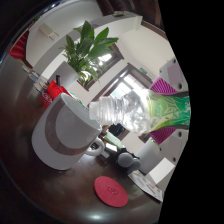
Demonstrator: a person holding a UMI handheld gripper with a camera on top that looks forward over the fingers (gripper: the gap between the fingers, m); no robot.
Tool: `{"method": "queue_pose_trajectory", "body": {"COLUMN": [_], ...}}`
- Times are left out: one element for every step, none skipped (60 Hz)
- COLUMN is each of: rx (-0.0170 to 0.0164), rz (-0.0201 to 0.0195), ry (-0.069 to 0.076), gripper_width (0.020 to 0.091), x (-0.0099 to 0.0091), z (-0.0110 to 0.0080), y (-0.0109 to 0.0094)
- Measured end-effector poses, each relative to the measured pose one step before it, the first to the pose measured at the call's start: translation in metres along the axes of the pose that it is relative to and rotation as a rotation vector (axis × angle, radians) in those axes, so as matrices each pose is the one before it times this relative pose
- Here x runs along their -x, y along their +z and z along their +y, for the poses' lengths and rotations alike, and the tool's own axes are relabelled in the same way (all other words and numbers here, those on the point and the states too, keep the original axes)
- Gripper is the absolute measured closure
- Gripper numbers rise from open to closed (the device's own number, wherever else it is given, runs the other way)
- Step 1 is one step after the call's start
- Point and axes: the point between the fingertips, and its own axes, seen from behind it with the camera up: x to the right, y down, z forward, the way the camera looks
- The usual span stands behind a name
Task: Pour water
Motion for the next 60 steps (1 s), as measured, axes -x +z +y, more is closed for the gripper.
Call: {"method": "queue_pose_trajectory", "body": {"rx": [0.00045, -0.00029, -0.00151, -0.00084, 0.00069, 0.00126, 0.00208, 0.00375, 0.00377, 0.00175, -0.00463, 0.00141, 0.00545, 0.00628, 0.00299, -0.00133, -0.00172, 0.00616, -0.00853, -0.00211, -0.00203, -0.00413, -0.00452, -0.00699, -0.00771, 0.00670, -0.01783, -0.00788, -0.00786, -0.00676, -0.00334, -0.00130, -0.00062, -0.01136, -0.00005, 0.00172, 0.00049, -0.00120, -0.00551, -0.01185, 0.00235, -0.01874, -0.00581, -0.00234, -0.00067, 0.00017, 0.00065, 0.00190, 0.01425, -0.00379, 0.00281, 0.00246, 0.00113, -0.00077, -0.00346, -0.00492, -0.00230, -0.00064, 0.00419, 0.00271], "rz": [-0.00116, 0.00015, -0.00383, -0.00253, -0.00115, -0.00005, -0.00086, -0.00269, -0.00268, 0.00046, -0.00307, -0.00495, -0.00895, -0.01094, -0.01043, -0.00936, -0.00798, 0.00757, -0.02403, -0.01454, -0.01449, -0.01767, -0.01810, -0.02415, -0.02072, 0.01074, -0.02714, -0.01445, -0.01386, -0.01545, -0.01665, -0.01594, -0.00579, -0.01442, -0.01018, -0.01060, -0.01033, -0.00891, -0.00569, -0.00545, 0.00768, -0.00932, -0.00086, -0.00153, -0.00333, -0.00368, -0.00317, -0.00210, 0.00905, -0.00791, 0.00448, 0.00671, 0.00590, 0.00669, 0.00815, 0.00771, 0.00603, 0.00063, -0.00403, -0.00268], "ry": [0.0028, 0.0053, 0.0067, 0.0080, 0.0108, 0.0137, 0.0174, 0.0232, 0.0299, 0.0358, 0.0479, 0.0521, 0.0567, 0.0597, 0.0609, 0.0642, 0.0689, 0.0690, 0.0794, 0.0750, 0.0797, 0.0845, 0.0847, 0.0797, 0.0795, 0.0768, 0.0798, 0.0734, 0.0713, 0.0669, 0.0625, 0.0611, 0.0579, 0.0618, 0.0531, 0.0486, 0.0444, 0.0396, 0.0302, 0.0264, 0.0156, 0.0298, 0.0244, 0.0245, 0.0236, 0.0234, 0.0222, 0.0198, 0.0092, 0.0203, 0.0120, 0.0058, -0.0012, -0.0075, -0.0087, -0.0068, -0.0055, -0.0032, -0.0044, 0.0023], "gripper_width": [0.0762, 0.0760, 0.0761, 0.0737, 0.0736, 0.0760, 0.0736, 0.0736, 0.0739, 0.0739, 0.0736, 0.0738, 0.0738, 0.0736, 0.0737, 0.0735, 0.0737, 0.0737, 0.0736, 0.0735, 0.0736, 0.0736, 0.0736, 0.0735, 0.0734, 0.0734, 0.0736, 0.0733, 0.0734, 0.0733, 0.0733, 0.0733, 0.0734, 0.0735, 0.0734, 0.0734, 0.0734, 0.0734, 0.0733, 0.0734, 0.0734, 0.0733, 0.0735, 0.0734, 0.0733, 0.0733, 0.0733, 0.0733, 0.0734, 0.0733, 0.0734, 0.0733, 0.0734, 0.0733, 0.0734, 0.0734, 0.0735, 0.0735, 0.0733, 0.0733], "x": [0.00041, 0.00318, -0.00228, 0.00089, 0.00066, 0.00005, -0.00004, -0.00002, -0.00017, -0.00106, -0.00001, -0.00068, -0.00088, -0.00024, -0.00088, -0.00114, -0.00153, 0.00748, -0.00416, -0.00010, -0.00003, 0.00019, 0.00000, 0.00193, 0.00187, -0.00593, 0.02024, 0.00228, 0.00205, 0.00263, 0.00188, 0.00241, 0.00715, 0.00828, 0.00264, 0.00241, 0.00278, 0.00232, 0.00163, 0.00111, 0.00287, 0.00075, 0.00164, 0.00205, 0.00286, 0.00269, 0.00288, 0.00249, 0.00595, -0.01329, -0.00005, -0.00047, 0.00014, -0.00025, -0.00080, -0.00125, 0.00532, 0.00124, -0.01241, -0.00002], "z": [-0.00021, 0.00310, -0.00421, 0.00016, 0.00078, 0.00093, 0.00100, 0.00147, 0.00163, 0.00669, -0.00599, 0.00135, 0.00236, 0.00271, 0.00170, 0.00040, 0.00009, 0.01411, -0.01704, -0.00029, -0.00057, -0.00041, -0.00114, -0.00139, -0.00290, -0.01283, 0.00431, -0.00298, -0.00317, -0.00186, 0.00056, -0.00027, -0.00344, 0.00522, 0.00066, 0.00143, 0.00118, 0.00157, 0.00079, -0.00031, -0.01257, 0.01555, 0.00074, 0.00237, 0.00263, 0.00285, 0.00315, 0.00390, -0.00798, 0.01810, 0.00394, 0.00338, 0.00351, 0.00293, 0.00256, 0.00184, 0.00322, 0.00260, 0.00782, 0.00293], "y": [-0.00055, -0.00573, 0.00678, -0.00006, -0.00031, -0.00070, -0.00051, -0.00079, -0.00114, -0.00912, 0.00812, -0.00076, -0.00137, -0.00153, -0.00114, -0.00144, -0.00124, -0.01794, 0.01431, -0.00186, -0.00240, -0.00174, -0.00249, -0.00203, -0.00121, -0.00756, 0.01239, 0.00047, 0.00064, 0.00118, -0.00037, 0.00083, -0.00051, 0.00928, 0.00101, 0.00079, 0.00121, 0.00161, 0.00161, 0.00182, -0.00403, 0.01144, 0.00322, 0.00320, 0.00300, 0.00290, 0.00334, 0.00336, -0.01218, 0.01298, 0.00272, 0.00283, 0.00304, 0.00260, 0.00197, 0.00133, 0.00512, 0.00306, -0.00363, 0.00211]}}
